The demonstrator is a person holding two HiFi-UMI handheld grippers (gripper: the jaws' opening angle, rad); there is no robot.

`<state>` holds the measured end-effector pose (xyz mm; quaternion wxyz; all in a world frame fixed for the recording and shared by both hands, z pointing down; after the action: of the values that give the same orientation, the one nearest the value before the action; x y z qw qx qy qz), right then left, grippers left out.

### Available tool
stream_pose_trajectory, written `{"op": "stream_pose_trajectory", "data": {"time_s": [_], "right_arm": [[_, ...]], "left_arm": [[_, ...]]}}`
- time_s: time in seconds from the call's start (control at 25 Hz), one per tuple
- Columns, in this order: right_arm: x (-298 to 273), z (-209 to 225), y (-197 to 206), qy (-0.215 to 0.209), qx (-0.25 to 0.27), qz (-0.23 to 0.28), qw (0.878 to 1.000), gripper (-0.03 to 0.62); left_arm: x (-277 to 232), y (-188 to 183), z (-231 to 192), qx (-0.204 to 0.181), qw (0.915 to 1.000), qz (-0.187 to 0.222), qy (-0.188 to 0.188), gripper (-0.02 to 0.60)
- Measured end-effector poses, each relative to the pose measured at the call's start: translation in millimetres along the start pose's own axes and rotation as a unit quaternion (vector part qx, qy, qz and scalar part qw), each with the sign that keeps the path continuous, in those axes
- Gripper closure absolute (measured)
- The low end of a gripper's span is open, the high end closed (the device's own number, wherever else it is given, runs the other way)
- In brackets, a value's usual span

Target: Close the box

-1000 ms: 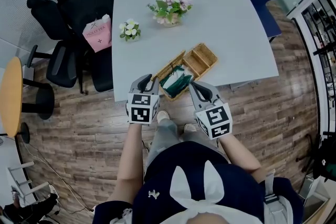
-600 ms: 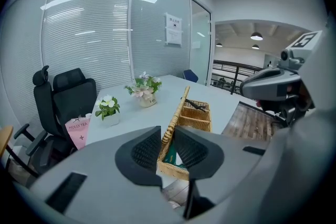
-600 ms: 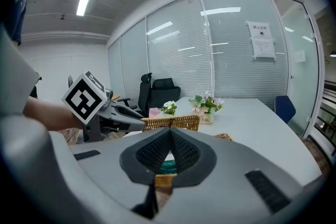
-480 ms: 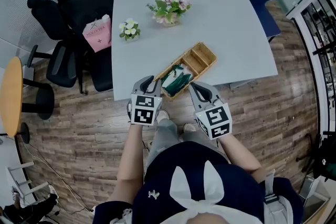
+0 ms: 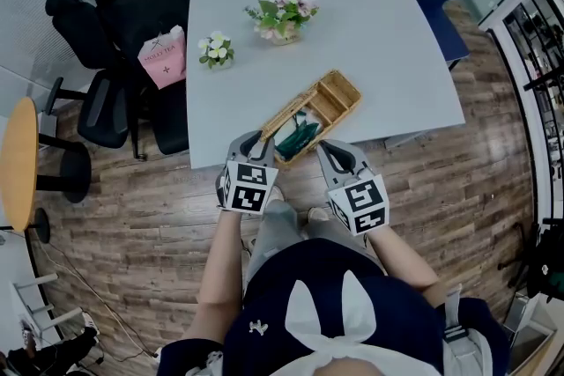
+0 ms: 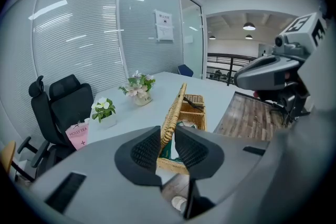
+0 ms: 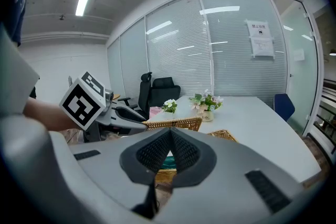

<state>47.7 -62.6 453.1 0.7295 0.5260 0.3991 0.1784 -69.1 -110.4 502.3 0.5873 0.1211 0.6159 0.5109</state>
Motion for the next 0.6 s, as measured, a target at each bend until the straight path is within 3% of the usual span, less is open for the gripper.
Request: {"op": "stream_pose_trajectory", "data": {"time_s": [0.6], "right_arm": [[10.5, -0.6, 7.8, 0.001, -0.004, -0.004, 1.000, 0.591]], "left_arm": [[1.9, 8.9, 19.6, -0.056, 0.9984, -0.009, -0.002, 0.488]]}}
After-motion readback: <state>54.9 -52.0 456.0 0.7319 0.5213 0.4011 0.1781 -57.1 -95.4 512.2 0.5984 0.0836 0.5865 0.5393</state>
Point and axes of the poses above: the fingertips, and each gripper's own axes: x backward along the fingers, z to its right, y out of its underside, the point moved 1 cm from there along x, backward along the fingers, and after that the axes turned 10 degrees about -y, right-handed, at the moved point
